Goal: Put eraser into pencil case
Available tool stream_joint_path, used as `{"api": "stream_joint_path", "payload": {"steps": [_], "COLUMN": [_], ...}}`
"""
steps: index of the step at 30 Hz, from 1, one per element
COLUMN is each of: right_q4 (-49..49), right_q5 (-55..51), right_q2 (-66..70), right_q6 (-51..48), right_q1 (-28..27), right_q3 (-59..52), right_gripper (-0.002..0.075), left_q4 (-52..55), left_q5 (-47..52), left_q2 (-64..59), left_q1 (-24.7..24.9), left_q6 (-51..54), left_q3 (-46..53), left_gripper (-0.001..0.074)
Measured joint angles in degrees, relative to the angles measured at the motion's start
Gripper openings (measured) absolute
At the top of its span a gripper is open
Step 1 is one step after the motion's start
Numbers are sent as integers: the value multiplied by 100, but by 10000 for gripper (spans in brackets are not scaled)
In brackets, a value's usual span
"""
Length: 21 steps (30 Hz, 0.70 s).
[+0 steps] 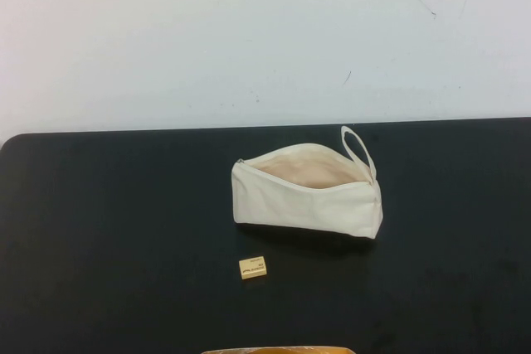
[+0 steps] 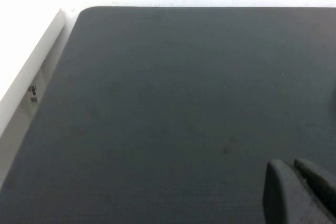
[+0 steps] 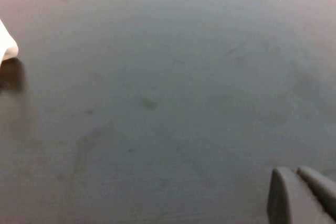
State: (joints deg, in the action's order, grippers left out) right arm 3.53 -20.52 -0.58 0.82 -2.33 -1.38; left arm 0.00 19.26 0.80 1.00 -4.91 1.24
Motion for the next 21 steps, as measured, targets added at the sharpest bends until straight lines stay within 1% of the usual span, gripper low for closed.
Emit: {"api": "stream_joint_path", "payload": {"steps": [21], "right_q4": [0], "right_q5": [0], "right_q2": [0], "right_q6": [0], "right_q1": [0], "right_q3": [0], "right_gripper": [-1], "left_q4": [0], "left_q5": [0], "left_q2": [0], "left_q1": [0], "left_q6": [-86], "left_q3": [0], "left_gripper": [-1]}}
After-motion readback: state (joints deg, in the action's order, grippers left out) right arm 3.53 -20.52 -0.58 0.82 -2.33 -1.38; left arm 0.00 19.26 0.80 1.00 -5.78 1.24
